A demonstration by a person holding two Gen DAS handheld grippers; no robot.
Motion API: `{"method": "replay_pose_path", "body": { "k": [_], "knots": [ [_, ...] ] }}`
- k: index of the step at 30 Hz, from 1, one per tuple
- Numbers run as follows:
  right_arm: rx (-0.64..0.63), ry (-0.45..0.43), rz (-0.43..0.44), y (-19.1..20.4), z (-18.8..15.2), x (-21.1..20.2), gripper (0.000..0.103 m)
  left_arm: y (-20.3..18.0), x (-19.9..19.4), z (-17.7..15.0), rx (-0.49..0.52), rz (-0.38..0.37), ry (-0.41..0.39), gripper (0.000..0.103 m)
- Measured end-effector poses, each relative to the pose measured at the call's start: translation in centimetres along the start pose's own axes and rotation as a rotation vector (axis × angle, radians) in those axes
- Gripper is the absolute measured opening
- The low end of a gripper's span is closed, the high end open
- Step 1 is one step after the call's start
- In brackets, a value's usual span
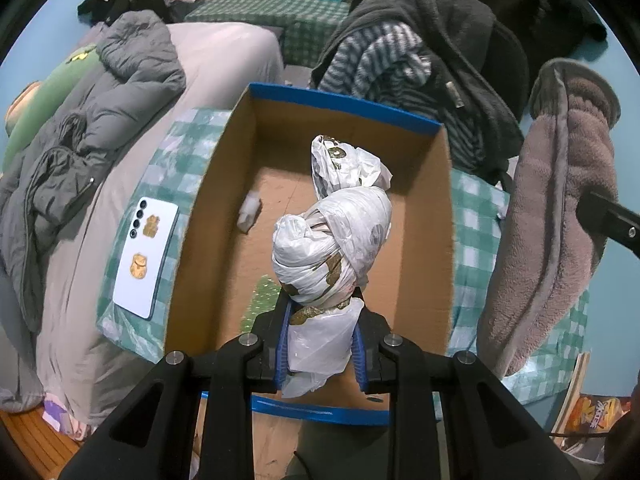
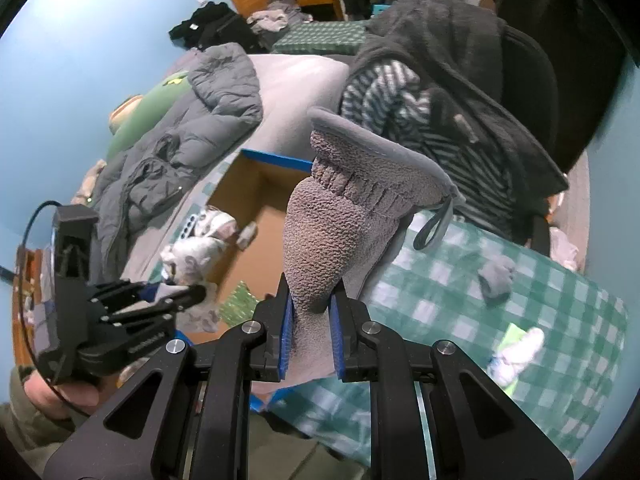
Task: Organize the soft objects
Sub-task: 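Lower the white bundle into the box and open the left gripper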
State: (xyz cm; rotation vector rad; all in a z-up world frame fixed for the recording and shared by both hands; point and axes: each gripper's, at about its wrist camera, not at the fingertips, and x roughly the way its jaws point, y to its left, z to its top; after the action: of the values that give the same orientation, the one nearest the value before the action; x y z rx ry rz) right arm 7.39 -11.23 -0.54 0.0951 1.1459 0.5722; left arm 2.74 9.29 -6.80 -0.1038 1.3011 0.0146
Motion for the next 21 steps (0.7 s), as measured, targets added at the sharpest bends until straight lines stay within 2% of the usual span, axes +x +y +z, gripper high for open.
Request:
{"method": "replay_pose_path", "body": {
  "k": [11,15,21],
  "knots": [
    [-0.079,0.069,0.054,3.9,2.7,4.0,0.015,3.2,1.7,0.4,-0.07,0.012,0.038,0.026],
    [-0.111,0.087,0.064,5.3,3.4,5.4,0.015,3.9,2.5,0.5,-0.076,0.041,0.052,0.028],
    [-0.135,0.124,0.085,6.6,3.8,7.7,0.015,4.5,2.8,0.7,-0.072,0.062,0.063,0.04]
  ]
}}
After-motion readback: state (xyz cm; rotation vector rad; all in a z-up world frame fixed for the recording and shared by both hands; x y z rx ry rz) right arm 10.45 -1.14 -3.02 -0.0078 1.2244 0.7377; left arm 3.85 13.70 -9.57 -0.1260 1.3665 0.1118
